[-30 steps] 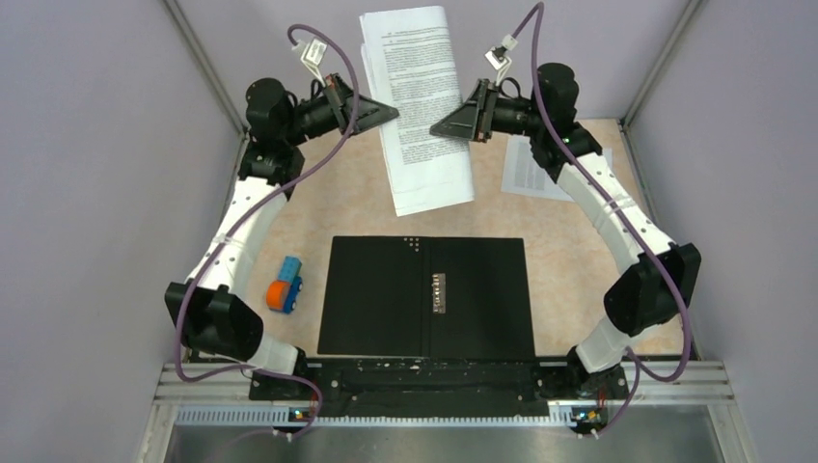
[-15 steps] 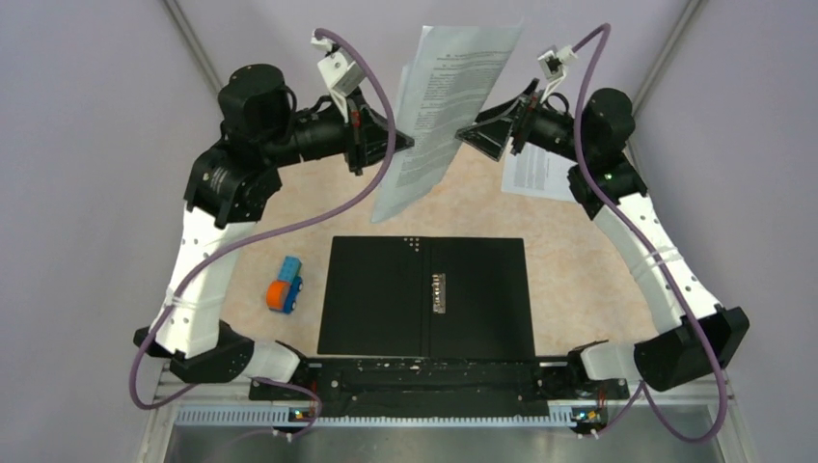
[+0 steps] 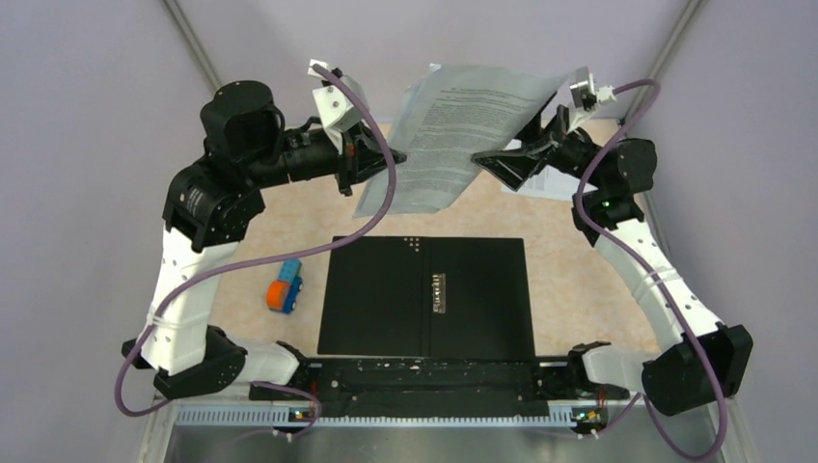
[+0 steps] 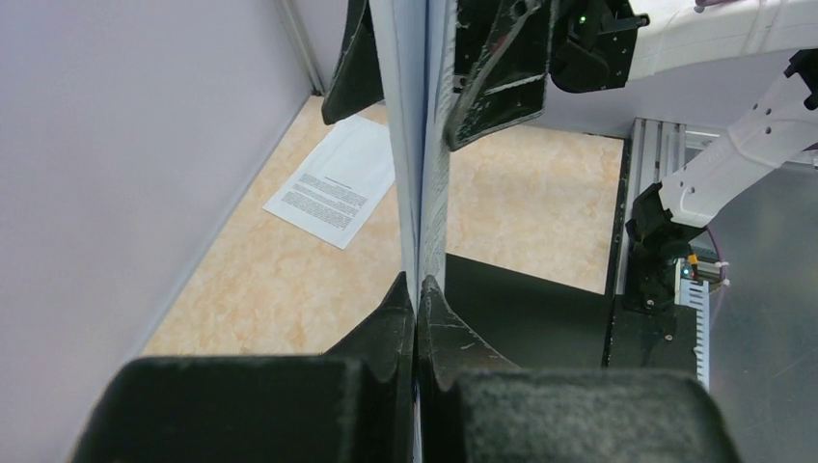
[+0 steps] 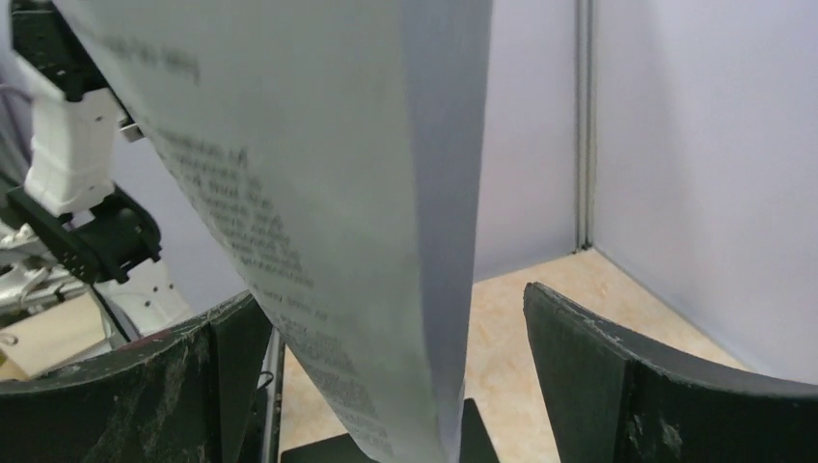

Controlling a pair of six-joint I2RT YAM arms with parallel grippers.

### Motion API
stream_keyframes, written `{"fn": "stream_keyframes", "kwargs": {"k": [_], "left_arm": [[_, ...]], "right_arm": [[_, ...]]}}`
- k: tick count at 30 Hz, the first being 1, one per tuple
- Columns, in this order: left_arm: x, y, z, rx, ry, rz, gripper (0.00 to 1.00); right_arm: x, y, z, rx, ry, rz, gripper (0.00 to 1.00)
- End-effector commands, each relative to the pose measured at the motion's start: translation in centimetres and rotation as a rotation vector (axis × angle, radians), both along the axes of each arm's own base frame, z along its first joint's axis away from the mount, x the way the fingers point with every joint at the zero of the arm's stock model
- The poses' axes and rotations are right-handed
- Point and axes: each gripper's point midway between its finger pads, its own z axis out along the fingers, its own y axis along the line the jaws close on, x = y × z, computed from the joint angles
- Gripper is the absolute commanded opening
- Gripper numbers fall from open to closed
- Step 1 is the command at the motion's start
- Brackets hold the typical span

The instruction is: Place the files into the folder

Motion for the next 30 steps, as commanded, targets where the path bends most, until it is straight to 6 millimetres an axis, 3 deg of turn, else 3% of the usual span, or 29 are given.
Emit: {"fn": "stream_keyframes", "kwargs": {"k": [1,8,12,17,24,27,30], "left_arm": [[-1.8,1.3,3.7,-0.067,-0.144,-0.004,0.0],[-1.6,1.6,5.2,-0.123,-0.152,0.036,0.0],[-1.0,1.5,6.0,-0.171,-0.125,0.047,0.0],[0.3,1.1,5.8,-0.199,-0.056,0.045,0.0],[2.0,0.7,3.9,-0.227,0.021,0.056,0.0],[2.7,0.3,2.3,-0.222,0.049,0.053,0.0],[3.9,0.2,0.2,-0.231,0.045,0.09,0.0]], "right_arm": [[-4.6,-0.5,3.6,0.043,-0.229,0.117,0.99],[-7.5,-0.6,4.9,0.082,-0.29,0.251,0.99],[-7.7,-0.5,5.1,0.095,-0.292,0.267,0.93],[-7.9,-0.4,5.2,0.103,-0.271,0.268,0.69],[-5.4,-0.2,4.8,0.103,-0.148,0.149,0.3],[-3.6,-0.2,4.0,0.079,-0.072,0.054,0.16],[-0.4,-0.6,2.4,0.004,-0.008,-0.168,0.02]]}}
